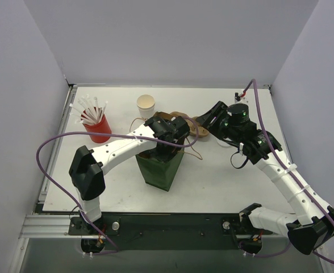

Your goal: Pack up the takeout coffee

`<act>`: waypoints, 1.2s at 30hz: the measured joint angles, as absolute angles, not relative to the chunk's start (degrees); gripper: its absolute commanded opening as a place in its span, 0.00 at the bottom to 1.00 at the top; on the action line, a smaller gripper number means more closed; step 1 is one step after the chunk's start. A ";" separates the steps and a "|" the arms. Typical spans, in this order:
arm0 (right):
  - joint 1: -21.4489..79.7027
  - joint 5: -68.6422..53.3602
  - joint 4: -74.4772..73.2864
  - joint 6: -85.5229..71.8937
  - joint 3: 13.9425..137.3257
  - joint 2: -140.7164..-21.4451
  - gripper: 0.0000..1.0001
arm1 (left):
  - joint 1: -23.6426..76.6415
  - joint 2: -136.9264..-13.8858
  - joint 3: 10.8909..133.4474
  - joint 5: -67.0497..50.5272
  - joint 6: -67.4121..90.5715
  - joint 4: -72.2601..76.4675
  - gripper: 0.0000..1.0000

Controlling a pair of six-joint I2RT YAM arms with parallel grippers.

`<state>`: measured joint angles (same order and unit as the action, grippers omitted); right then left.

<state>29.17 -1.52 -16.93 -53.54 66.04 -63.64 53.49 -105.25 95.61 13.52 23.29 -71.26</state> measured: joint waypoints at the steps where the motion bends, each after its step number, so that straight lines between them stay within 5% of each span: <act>1: 29.17 -1.52 -16.93 -53.54 66.04 -63.64 0.48 | 53.49 -105.25 95.61 13.52 23.29 -71.26 0.37; 36: 27.77 -7.01 -12.10 -50.89 64.73 -68.31 0.45 | 53.91 -105.19 94.24 13.17 21.69 -70.35 0.37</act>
